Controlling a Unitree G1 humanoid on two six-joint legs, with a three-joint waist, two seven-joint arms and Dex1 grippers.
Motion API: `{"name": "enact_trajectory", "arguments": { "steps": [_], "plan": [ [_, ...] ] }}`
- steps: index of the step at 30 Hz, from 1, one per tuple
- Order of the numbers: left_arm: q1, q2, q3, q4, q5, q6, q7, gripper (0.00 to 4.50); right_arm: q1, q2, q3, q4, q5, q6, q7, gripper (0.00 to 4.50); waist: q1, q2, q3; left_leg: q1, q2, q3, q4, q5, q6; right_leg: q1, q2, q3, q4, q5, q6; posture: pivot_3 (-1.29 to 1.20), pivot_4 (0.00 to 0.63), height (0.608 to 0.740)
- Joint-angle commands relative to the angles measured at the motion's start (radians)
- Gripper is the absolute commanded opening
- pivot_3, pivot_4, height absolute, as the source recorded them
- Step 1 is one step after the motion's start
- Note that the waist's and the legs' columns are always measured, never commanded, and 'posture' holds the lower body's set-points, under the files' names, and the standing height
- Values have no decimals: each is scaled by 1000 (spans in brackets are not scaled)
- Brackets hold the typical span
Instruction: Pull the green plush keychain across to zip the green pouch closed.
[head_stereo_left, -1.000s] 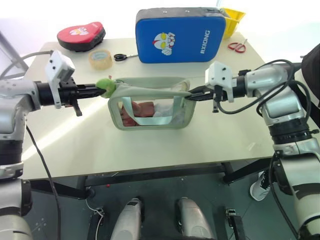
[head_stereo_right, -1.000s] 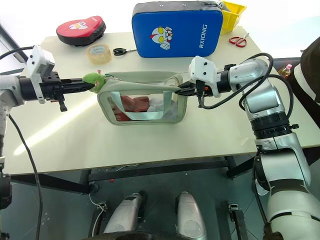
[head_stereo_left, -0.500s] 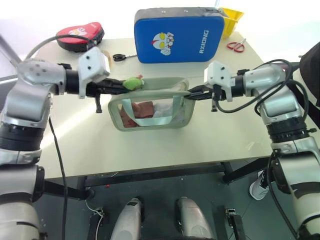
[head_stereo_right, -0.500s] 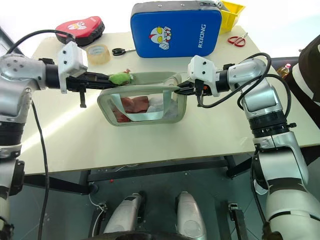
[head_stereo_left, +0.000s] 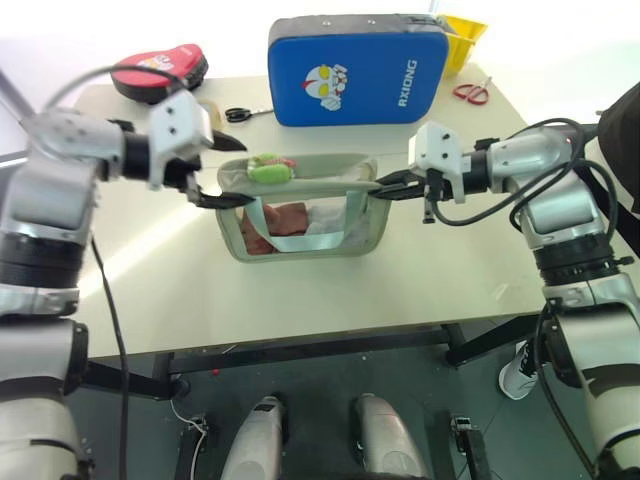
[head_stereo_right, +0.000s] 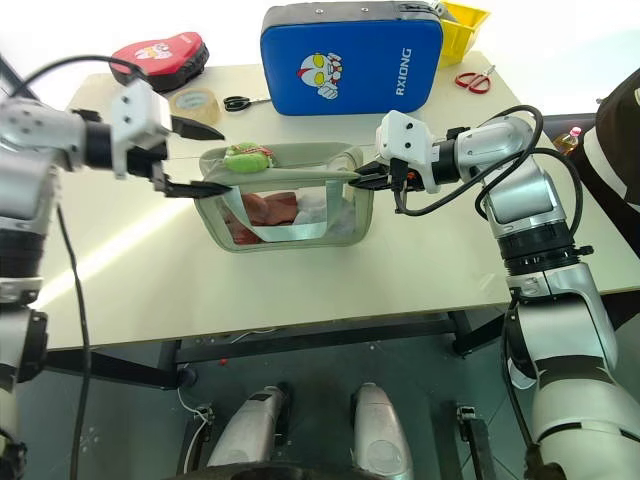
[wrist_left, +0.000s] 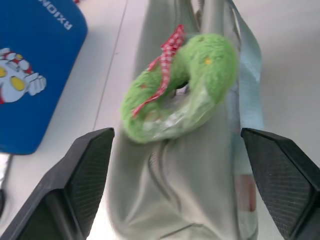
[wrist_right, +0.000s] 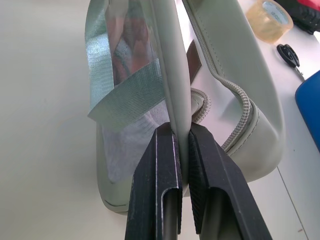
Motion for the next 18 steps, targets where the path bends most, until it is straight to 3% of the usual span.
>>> {"name": "enact_trajectory", "arguments": {
  "steps": [1, 5, 13, 15, 18],
  "plan": [
    [33, 50, 85, -71, -61, 89, -3, 4445, -28, -11, -29, -19, 1, -12, -3, 0, -1, 0, 0, 0, 0, 0, 0, 0, 0, 0, 0, 0, 0, 0, 0, 0, 150, 740],
    [168, 73, 115, -132, -56, 101, 29, 4445, -28, -7, -27, -16, 1, -16, 0, 0, -1, 0, 0, 0, 0, 0, 0, 0, 0, 1, 0, 0, 0, 0, 0, 0, 150, 740],
    [272, -39, 123, -165, -61, 124, 157, 4445, -45, 8, -18, -2, 1, -21, 8, 0, 6, 0, 0, 0, 0, 0, 0, 0, 0, 1, 0, 0, 0, 0, 0, 0, 150, 740],
    [263, -62, 121, -147, -52, 117, 181, 3925, -44, 9, -17, -2, 2, -22, 12, 0, 5, 0, 0, 0, 0, 0, 0, 0, 0, 1, 0, 0, 0, 0, 0, 0, 150, 740],
    [264, -60, 120, -151, -56, 118, 168, 2630, -45, 8, -18, 0, 1, -23, 16, 0, 4, 0, 0, 0, 0, 0, 0, 0, 0, 0, 0, 0, 0, 0, 0, 0, 150, 740]
  ]
}}
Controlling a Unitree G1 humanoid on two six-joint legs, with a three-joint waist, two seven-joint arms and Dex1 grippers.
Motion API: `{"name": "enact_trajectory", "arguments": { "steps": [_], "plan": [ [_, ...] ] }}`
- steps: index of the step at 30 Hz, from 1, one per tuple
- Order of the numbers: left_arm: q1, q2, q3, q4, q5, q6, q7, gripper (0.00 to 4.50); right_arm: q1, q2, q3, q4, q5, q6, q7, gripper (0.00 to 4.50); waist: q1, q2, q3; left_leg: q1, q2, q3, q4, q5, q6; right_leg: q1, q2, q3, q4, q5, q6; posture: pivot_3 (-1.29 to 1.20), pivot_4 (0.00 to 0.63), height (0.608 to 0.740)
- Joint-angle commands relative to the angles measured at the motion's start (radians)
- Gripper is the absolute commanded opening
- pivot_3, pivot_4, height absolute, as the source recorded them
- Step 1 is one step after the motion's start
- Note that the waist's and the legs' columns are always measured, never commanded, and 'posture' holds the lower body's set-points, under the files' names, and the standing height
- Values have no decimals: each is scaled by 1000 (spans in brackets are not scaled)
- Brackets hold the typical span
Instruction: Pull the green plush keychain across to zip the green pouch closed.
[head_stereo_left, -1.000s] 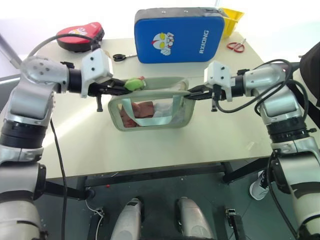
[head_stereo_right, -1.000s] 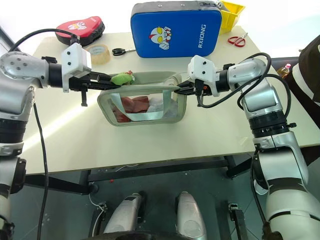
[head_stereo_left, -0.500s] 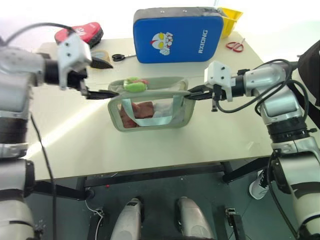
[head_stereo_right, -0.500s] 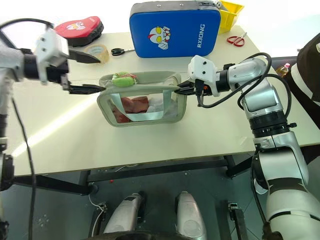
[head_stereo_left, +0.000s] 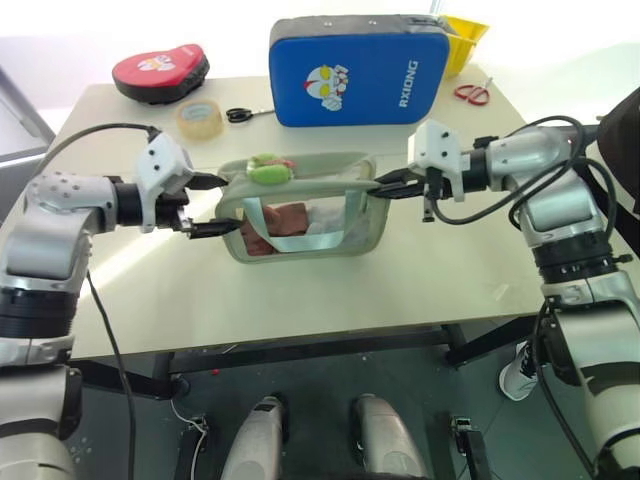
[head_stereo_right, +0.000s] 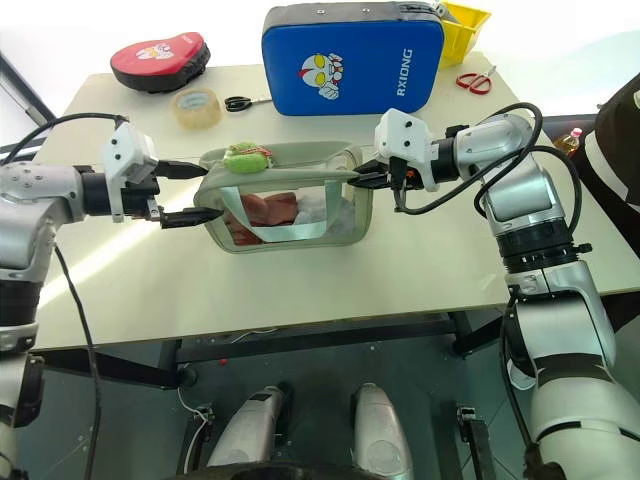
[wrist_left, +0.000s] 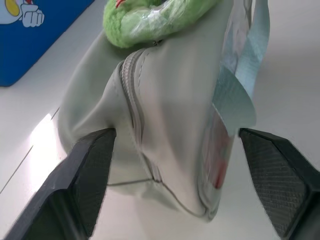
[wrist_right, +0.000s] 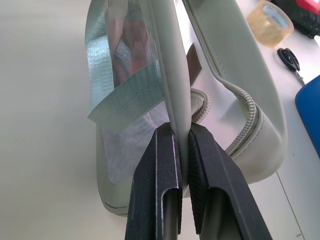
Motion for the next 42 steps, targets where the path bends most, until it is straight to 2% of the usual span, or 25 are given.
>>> {"name": "enact_trajectory", "arguments": {
  "steps": [1, 5, 10, 13, 15, 18, 23, 26, 28, 33, 42],
  "plan": [
    [-16, 20, 27, -16, -13, -15, -4, 2124, -29, 0, -21, -14, 3, -13, 4, 0, 0, 0, 0, 0, 0, 0, 0, 0, 0, 0, 0, 0, 0, 0, 0, 0, 150, 740],
    [-7, 32, 24, -7, -7, -26, -17, 164, -30, -1, -22, -11, 2, -14, 4, 0, 2, 0, 0, 0, 0, 0, 0, 0, 0, 0, 0, 0, 0, 0, 0, 0, 150, 740],
    [-16, 32, 22, -15, -3, -11, -9, 69, -35, 3, -31, -8, 8, 9, -7, 0, 2, 0, 0, 0, 0, 0, 0, 0, 0, 0, 0, 0, 0, 0, 0, 0, 150, 740],
    [-18, 36, 21, -32, -7, 1, -8, 0, -41, 2, -30, -5, 12, 25, -1, 1084, 2, 0, 0, 0, 0, 0, 0, 0, 0, 0, 0, 0, 0, 0, 0, 0, 150, 740],
    [-17, 37, 22, -35, -6, 5, -8, 0, -46, 0, -32, -3, 6, 12, -9, 2074, 2, 0, 0, 0, 0, 0, 0, 0, 0, 0, 0, 0, 0, 0, 0, 0, 150, 740],
    [-16, 42, 25, -38, -8, 9, -8, 0, -105, 25, -62, -29, 65, 106, -12, 3623, -1, 0, 0, 0, 0, 0, 0, 0, 0, 0, 0, 0, 0, 0, 0, 0, 150, 740],
    [-22, 36, 17, -28, -1, -3, -5, 0, -136, 152, -65, -167, 131, 243, -103, 3623, -4, 0, 0, 0, 0, 0, -1, 0, 0, -1, 0, 0, 1, 0, 0, 0, 150, 740],
    [-29, 31, 14, -26, -3, -1, -4, 0, -149, 273, -47, -175, 101, 255, -229, 3623, -5, 0, 0, 0, 0, 0, 0, 0, 0, -1, 0, 0, 1, 0, 0, 0, 150, 740],
    [-35, 29, 11, -21, -1, -4, -2, 0, -147, 310, -29, -159, 70, 235, -263, 3623, -2, 0, 0, 0, 0, -1, -1, 0, 0, -1, 0, 0, 2, 0, 0, 0, 150, 740],
    [-44, 22, 7, -14, 0, -6, 2, 0, -152, 356, 35, -119, 15, 167, -280, 3623, 5, 0, 0, -1, -1, -1, 0, 0, 0, -1, 0, 0, 2, 0, 0, 0, 150, 740],
    [-41, 23, 10, -16, 0, -2, 7, 0, -166, 392, 75, -57, -31, 90, -275, 3623, 1, 0, 0, -1, 0, -1, 0, 0, 0, -2, 0, 0, 3, 0, 0, 0, 150, 740]
  ]
}}
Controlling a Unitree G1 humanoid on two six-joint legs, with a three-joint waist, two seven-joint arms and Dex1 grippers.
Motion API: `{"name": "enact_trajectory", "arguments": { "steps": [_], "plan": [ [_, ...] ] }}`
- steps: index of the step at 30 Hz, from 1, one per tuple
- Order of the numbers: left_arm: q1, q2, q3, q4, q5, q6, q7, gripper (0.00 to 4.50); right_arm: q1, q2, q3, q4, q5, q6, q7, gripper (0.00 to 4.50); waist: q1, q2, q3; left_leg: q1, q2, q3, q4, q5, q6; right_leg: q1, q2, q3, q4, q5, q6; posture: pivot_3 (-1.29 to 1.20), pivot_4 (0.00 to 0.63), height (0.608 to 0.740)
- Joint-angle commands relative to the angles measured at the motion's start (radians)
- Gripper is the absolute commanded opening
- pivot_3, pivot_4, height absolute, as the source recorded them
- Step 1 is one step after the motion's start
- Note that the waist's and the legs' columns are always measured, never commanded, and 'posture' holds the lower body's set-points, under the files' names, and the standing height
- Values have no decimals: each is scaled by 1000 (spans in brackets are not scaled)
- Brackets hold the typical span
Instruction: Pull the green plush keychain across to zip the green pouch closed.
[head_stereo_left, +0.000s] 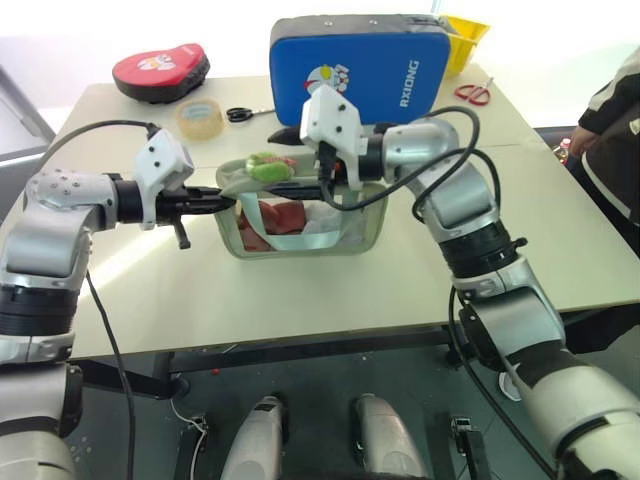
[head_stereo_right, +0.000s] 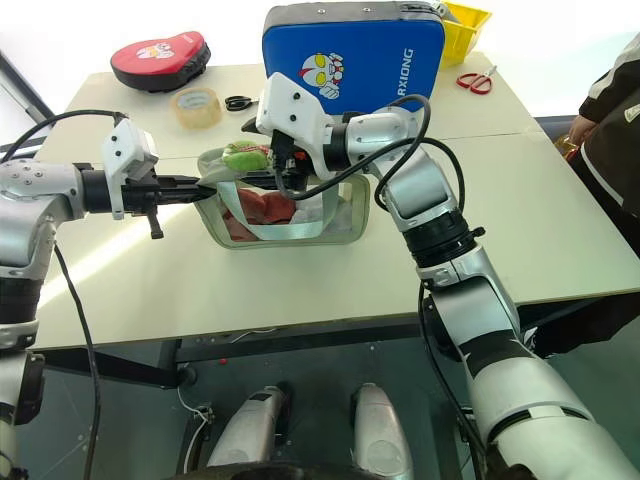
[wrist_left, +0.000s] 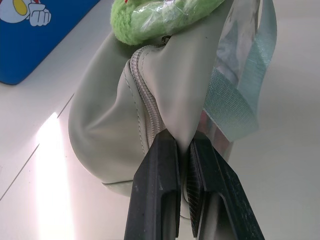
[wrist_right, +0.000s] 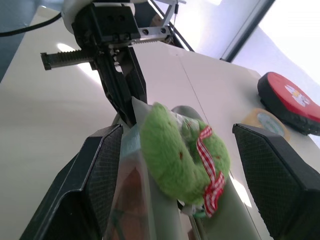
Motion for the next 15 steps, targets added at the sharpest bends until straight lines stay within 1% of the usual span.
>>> {"name": "enact_trajectory", "arguments": {
  "steps": [1, 2, 3, 5, 9, 10, 15],
  "plan": [
    [-29, 5, 15, -16, -4, -11, 11, 0, -43, 8, 11, 24, -39, -57, -14, 3623, 0, 0, 0, 0, 0, 0, 0, 0, 0, 0, 0, 0, 0, 0, 0, 0, 150, 740],
    [-29, 5, 15, -16, -4, -12, 12, 0, -46, 13, 10, 34, -43, -60, -22, 3623, 0, 0, 0, 0, 0, 0, 0, 0, 0, 0, 0, 0, 0, 0, 0, 0, 150, 740],
    [-29, 4, 14, -16, -3, -12, 12, 0, -49, 18, 5, 40, -44, -57, -29, 3114, 0, 0, 0, 0, 0, 0, 0, 0, 0, 0, 0, 0, 0, 0, 0, 0, 150, 740],
    [-28, 3, 15, -17, -4, -12, 14, 0, -54, 22, -2, 46, -43, -50, -36, 2432, 0, 0, 0, 0, 0, 0, 0, 0, 0, 0, 0, 0, 0, 0, 0, 0, 150, 740],
    [-25, 1, 15, -20, -5, -11, 16, 0, -46, 6, -7, 51, -66, -48, -59, 319, 0, 0, 0, 0, 0, 0, 0, 0, 0, 0, 0, 0, 0, 0, 0, 0, 150, 740],
    [-25, 0, 14, -20, -5, -11, 17, 0, -42, 3, -9, 49, -67, -47, -61, 34, 1, 0, 0, 0, 0, 0, 0, 0, 0, 0, 0, 0, 0, 0, 0, 0, 150, 740],
    [-18, 0, 13, -28, -7, -6, 20, 0, -20, -46, -57, 2, -35, 30, -61, 34, 2, 0, 0, 0, 0, 0, 0, 0, 0, 0, 0, 0, 0, 0, 0, 0, 150, 740]
  ]
}}
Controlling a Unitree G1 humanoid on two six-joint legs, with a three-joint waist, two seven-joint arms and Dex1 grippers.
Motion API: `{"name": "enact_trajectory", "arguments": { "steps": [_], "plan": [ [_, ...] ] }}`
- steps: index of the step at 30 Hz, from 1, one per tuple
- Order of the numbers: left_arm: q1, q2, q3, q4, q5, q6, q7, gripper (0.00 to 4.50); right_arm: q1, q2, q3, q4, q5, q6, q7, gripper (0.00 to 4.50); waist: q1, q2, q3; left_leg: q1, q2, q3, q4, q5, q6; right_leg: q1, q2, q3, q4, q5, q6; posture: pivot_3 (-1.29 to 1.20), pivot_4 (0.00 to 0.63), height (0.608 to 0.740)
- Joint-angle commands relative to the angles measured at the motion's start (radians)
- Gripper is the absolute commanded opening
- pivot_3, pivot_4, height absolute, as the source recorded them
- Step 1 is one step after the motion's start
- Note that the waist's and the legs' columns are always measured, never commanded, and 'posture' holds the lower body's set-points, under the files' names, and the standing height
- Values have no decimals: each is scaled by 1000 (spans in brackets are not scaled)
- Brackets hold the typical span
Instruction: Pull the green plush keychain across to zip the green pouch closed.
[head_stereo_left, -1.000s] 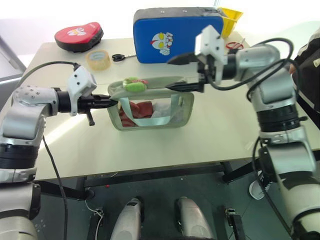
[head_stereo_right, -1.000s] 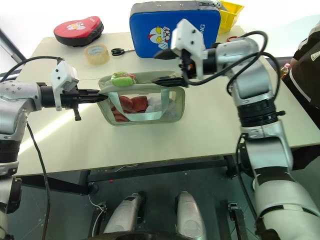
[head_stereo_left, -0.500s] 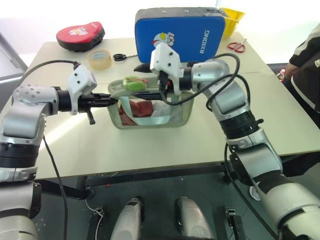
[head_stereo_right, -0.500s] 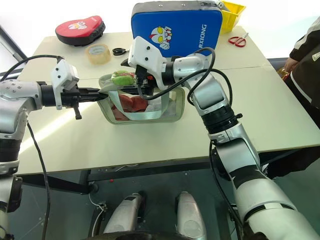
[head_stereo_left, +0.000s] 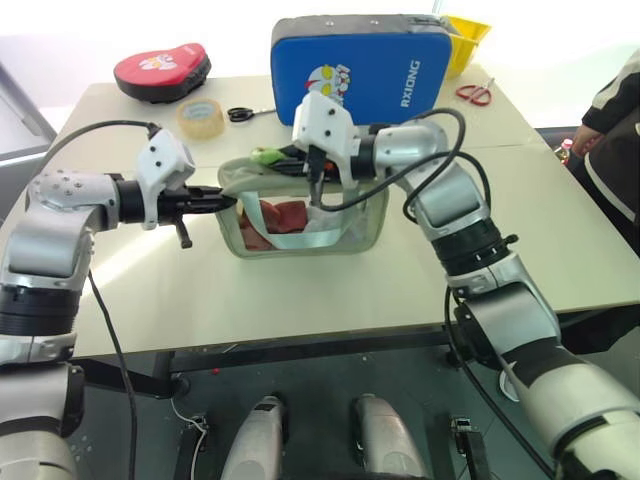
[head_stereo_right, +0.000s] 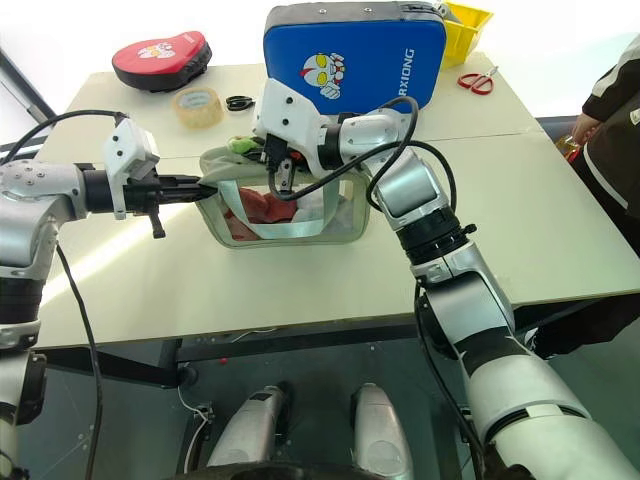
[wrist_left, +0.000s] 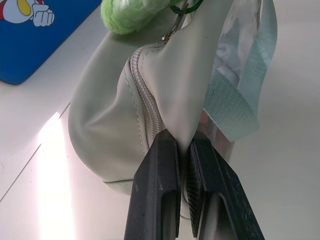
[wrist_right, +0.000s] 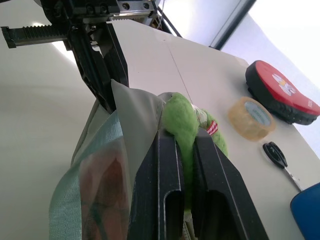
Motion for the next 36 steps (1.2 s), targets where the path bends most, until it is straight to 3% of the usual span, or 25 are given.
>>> {"name": "enact_trajectory", "arguments": {
  "steps": [1, 10, 19, 23, 27, 36],
  "plan": [
    [-16, 8, 13, -29, -7, -6, 5, 0, -4, -56, -75, -64, 35, 62, -4, 34, 2, 0, 0, 0, 0, 0, 0, 0, 0, 0, 0, 0, 0, 0, 0, 0, 150, 740],
    [23, 10, 22, -52, -16, 0, 10, 0, 72, -289, -160, -112, 20, 124, -27, 34, 1, 0, 0, 0, 0, 0, 0, 0, 0, 0, 0, 0, -1, 0, 0, 0, 150, 740],
    [28, 1, 14, -49, -14, -3, 11, 0, 201, -415, -240, -104, 12, 157, -115, 34, 2, 0, 0, 0, 0, 0, 0, 0, 0, 1, 0, 0, -1, 0, 0, 0, 150, 740],
    [26, 0, 11, -39, -10, -8, 6, 0, 253, -410, -266, -95, 24, 177, -164, 34, 2, 0, 0, 0, 0, 0, 0, 0, 0, 1, 0, 0, -1, 0, 0, 0, 150, 740],
    [2, -6, -1, -22, -5, -9, 2, 0, 393, -306, -267, -197, 76, 272, -234, 34, 2, -1, 0, 0, 0, 0, 0, 0, 0, 1, 0, 0, -1, 0, 0, 0, 150, 740],
    [-10, -12, -9, -22, -5, -4, 2, 0, 502, -177, -220, -243, 68, 295, -327, 34, 4, 0, 0, 2, 0, 0, 0, 0, 0, 3, 0, 0, -1, 0, 0, 0, 150, 740]
  ]
}}
